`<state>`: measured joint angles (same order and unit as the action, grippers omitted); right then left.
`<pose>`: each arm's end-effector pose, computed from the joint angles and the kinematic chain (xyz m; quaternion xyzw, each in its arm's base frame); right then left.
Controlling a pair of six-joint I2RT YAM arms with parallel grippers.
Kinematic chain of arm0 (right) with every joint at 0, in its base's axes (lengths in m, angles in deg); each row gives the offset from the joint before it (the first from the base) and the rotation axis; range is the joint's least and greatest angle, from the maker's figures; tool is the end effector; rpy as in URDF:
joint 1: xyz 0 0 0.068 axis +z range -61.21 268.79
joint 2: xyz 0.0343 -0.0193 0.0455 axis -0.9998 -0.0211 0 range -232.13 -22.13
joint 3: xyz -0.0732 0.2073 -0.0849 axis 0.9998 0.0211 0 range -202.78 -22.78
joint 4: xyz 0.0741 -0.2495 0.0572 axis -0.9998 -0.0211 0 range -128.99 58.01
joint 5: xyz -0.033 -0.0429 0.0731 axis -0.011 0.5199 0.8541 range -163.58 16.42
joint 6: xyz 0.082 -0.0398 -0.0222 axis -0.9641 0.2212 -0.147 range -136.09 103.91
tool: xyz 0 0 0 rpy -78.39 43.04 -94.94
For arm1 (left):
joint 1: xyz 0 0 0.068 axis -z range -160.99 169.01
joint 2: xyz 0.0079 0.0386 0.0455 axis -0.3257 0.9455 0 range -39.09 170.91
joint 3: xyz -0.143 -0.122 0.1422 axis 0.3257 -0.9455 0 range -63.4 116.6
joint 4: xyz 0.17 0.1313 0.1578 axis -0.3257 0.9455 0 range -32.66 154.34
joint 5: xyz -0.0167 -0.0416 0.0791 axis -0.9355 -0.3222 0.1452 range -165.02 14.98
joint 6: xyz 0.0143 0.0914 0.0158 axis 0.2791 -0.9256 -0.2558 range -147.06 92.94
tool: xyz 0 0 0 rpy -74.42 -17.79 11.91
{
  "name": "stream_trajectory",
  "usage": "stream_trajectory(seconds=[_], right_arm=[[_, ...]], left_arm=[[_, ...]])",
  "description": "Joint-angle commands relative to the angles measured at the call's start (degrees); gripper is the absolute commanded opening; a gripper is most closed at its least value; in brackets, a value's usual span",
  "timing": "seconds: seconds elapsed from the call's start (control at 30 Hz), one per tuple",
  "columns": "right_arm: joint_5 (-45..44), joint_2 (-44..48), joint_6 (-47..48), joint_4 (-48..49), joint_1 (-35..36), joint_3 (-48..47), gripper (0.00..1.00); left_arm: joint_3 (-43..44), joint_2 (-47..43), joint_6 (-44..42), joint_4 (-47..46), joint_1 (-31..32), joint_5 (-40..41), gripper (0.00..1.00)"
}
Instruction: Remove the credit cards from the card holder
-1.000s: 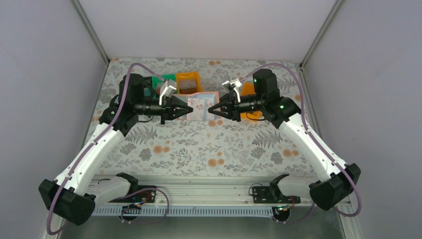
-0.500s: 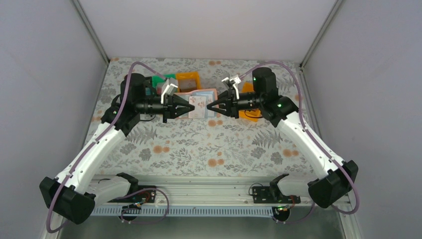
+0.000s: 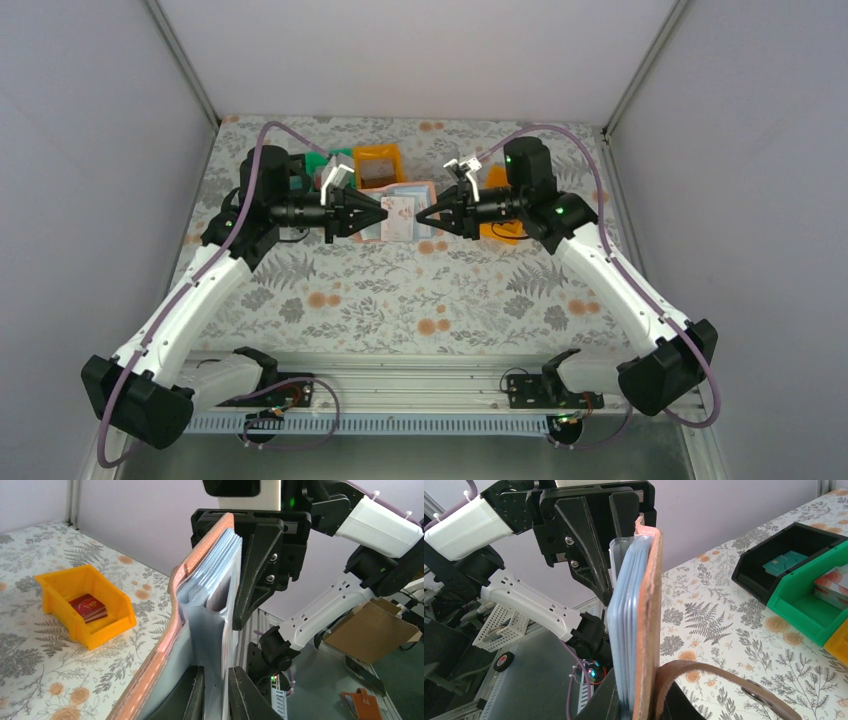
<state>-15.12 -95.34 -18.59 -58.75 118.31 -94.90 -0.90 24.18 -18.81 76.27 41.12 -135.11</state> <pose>0.2351 0.2159 0.3292 -0.4196 0.6679 0.5262 0.3176 0.2311 -0.1731 0.3324 0.3715 0.6678 -0.5256 0.3738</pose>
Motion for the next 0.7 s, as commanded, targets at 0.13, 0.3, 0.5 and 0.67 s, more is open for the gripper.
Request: stream_trajectory(seconds=[0.13, 0.3, 0.5, 0.67], right_arm=[[0.8, 2.0, 1.8, -0.8, -1.2, -0.6, 0.04], [0.8, 2.1, 1.9, -1.2, -1.5, -0.6, 0.04], [-0.6, 3.0, 3.2, -2.5, -3.1, 1.5, 0.04], [-3.2, 4.8, 2.5, -2.6, -7.3, 6.3, 0.04]], left_arm=[[0.8, -0.7, 0.1, 0.1, -0.7, -0.8, 0.07], [0.8, -0.8, -0.3, 0.3, -0.7, -0.5, 0.02], [1.0, -0.8, -2.4, 3.1, -2.4, 1.3, 0.02], [0.4, -1.4, -4.8, 5.4, -5.6, 3.4, 0.02]])
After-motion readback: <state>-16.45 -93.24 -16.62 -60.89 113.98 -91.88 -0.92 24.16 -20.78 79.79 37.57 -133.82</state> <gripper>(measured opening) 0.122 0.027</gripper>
